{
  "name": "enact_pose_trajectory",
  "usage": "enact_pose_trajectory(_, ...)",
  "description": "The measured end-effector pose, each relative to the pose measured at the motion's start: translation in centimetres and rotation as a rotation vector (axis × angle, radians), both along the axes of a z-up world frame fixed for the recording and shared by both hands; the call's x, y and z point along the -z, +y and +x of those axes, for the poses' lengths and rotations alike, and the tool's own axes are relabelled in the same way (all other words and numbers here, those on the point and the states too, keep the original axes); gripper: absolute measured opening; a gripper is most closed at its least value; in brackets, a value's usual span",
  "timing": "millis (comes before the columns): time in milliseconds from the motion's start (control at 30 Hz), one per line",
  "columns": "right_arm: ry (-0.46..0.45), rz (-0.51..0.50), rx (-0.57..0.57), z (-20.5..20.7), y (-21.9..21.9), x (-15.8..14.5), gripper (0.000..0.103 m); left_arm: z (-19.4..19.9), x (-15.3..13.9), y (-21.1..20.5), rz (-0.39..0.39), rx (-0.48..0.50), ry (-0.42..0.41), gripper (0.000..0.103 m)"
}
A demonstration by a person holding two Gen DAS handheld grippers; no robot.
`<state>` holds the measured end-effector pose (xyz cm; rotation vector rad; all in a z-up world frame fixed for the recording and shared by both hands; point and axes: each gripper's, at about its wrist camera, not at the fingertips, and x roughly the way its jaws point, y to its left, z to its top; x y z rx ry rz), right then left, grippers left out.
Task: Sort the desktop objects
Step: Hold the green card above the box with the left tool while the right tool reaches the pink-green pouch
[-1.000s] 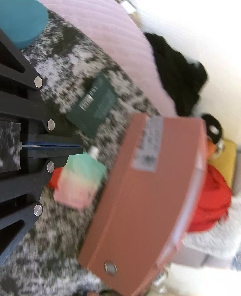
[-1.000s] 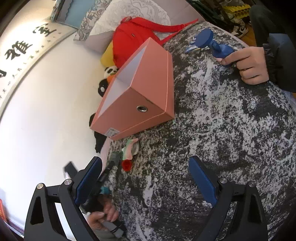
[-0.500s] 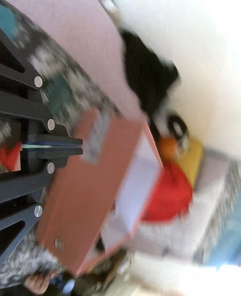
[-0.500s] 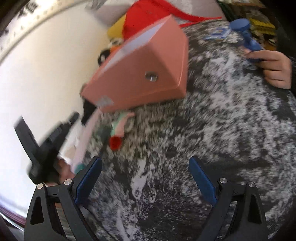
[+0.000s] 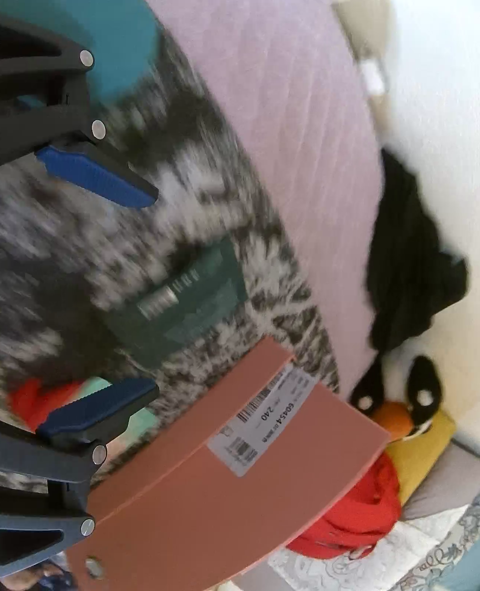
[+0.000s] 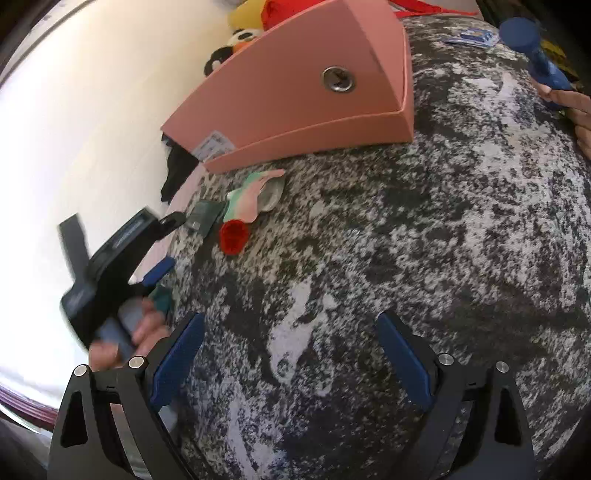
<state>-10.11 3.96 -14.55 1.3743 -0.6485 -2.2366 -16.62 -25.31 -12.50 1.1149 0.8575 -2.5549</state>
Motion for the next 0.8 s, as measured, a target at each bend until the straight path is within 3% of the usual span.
enact_pose_trajectory(67,-0.002,-0.01,0.009,-0.1,0.4,-0.1,0.097,-2.4,1.5,-0.8,0.091,0.029,-0.003,0.079)
enact_pose_trajectory(100,-0.001,-0.015,0.012,-0.1,0.5,-0.2,0.097,-3.0,1.5,-0.9,0.095,0.034,0.009,0.075)
enact_pose_trajectory(167,0.003,-0.012,0.013,-0.1,0.5,-0.3,0.097,-4.0,1.5,-1.2,0.104,0.044,0.033,0.014)
enact_pose_trajectory(233,0.005,-0.003,0.013,-0.1,0.4,-0.3,0.097,-5.0,1.4,-0.5,0.072,0.069,0.023,0.013)
enact_pose_trajectory(367,-0.001,0.004,0.014,-0.3,0.2,0.2,0.097,-4.8,-1.9,3.6,-0.183,0.117,0.06,0.004)
enact_pose_trajectory(467,0.002,0.006,0.015,-0.4,0.0,0.6,0.097,-4.5,-5.4,6.5,-0.33,0.135,0.125,0.004)
enact_pose_trajectory(633,0.018,0.009,0.013,-1.0,-0.5,1.0,0.097,-3.6,-10.3,9.2,-0.444,0.158,0.275,0.004)
enact_pose_trajectory(800,-0.001,-0.051,0.005,-2.0,-0.8,1.1,0.097,-2.9,-10.2,9.2,-0.486,0.182,0.298,0.004)
